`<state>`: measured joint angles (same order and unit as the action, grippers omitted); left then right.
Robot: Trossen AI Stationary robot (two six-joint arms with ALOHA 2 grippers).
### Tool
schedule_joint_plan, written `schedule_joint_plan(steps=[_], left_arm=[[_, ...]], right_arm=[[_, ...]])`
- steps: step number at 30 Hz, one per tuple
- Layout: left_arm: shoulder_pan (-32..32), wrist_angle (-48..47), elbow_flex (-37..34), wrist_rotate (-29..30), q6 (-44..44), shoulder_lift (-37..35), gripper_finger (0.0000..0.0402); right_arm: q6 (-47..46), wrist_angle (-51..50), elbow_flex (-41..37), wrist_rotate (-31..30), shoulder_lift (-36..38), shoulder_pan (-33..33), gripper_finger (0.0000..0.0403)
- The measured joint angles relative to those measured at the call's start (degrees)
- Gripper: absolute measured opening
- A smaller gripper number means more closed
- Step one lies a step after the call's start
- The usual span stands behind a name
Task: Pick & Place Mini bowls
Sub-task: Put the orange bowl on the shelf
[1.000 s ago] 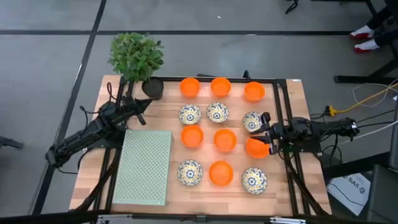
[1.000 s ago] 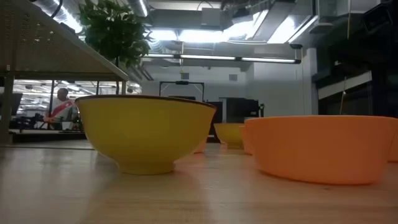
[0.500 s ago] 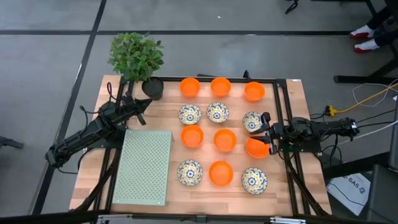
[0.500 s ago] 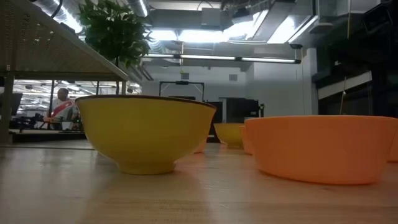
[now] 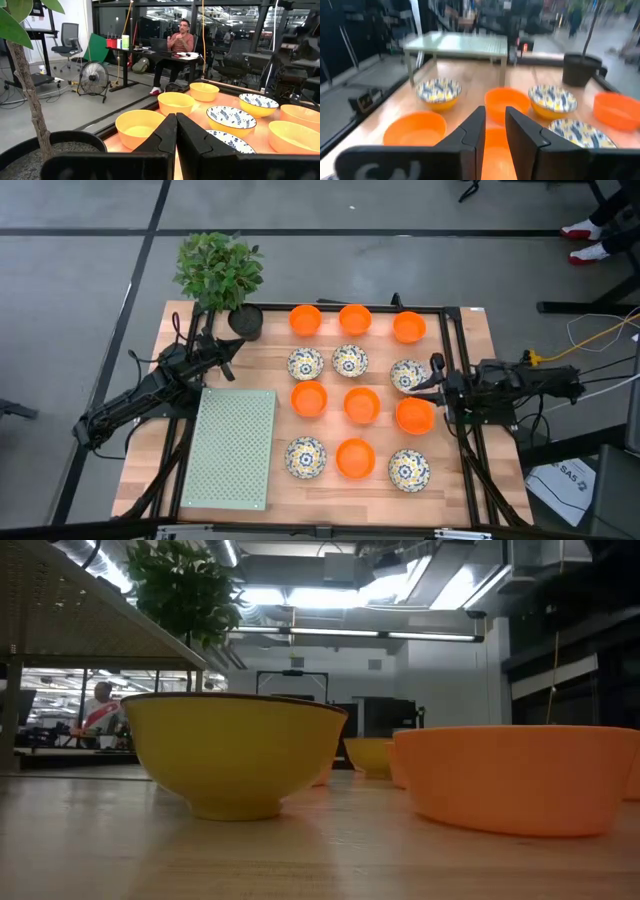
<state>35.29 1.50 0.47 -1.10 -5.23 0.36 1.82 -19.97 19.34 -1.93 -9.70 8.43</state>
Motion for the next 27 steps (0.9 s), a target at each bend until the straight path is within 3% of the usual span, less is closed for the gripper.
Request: schedule_joint_plan(steps=[5, 19, 27], left_arm=[[0.0, 0.0, 0.01, 0.0, 0.01, 0.0, 0.0004], [0.02, 0.0, 0.0, 0.0, 0.0, 0.0, 0.0004], [0.02, 0.0, 0.0, 0.0, 0.0, 0.0, 0.0004]], right_arm=[[0.0, -6.41, 11.74, -0.01, -10.9, -0.01, 0.0076], [0.05, -6.38, 45.21, 0.11, -47.88, -3.84, 0.0076], [12.83, -6.51, 59.37, 0.0, -62.45, -8.05, 0.0076]])
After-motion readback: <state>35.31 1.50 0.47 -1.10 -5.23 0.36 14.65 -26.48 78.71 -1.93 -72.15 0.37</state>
